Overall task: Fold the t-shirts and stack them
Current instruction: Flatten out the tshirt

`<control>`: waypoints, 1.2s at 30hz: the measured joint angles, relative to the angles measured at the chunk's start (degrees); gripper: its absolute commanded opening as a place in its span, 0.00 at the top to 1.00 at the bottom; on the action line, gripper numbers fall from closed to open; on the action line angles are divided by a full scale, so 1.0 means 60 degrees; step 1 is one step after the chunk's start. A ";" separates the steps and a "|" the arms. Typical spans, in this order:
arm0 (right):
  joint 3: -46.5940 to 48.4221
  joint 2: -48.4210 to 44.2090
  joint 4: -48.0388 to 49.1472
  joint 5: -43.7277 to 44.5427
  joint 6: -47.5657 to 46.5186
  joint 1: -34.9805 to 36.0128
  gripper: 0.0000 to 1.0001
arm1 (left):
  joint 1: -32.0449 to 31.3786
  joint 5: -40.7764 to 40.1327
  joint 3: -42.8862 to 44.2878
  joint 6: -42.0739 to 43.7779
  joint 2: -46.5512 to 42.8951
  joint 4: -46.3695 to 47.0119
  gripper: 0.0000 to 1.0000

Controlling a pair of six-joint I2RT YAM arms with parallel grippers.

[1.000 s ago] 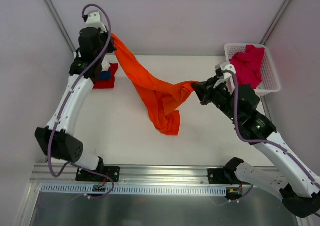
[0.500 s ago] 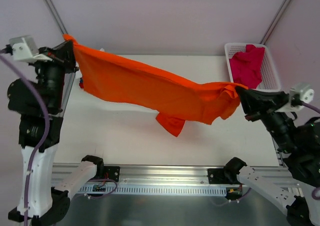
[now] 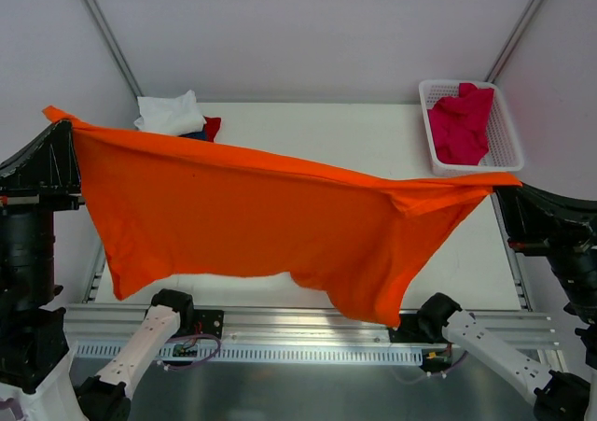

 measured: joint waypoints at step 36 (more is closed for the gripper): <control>-0.3807 0.4823 0.1883 0.0583 0.0903 -0.2962 1.00 | 0.0000 -0.0448 -0.5311 -0.0331 0.4561 0.2860 1.00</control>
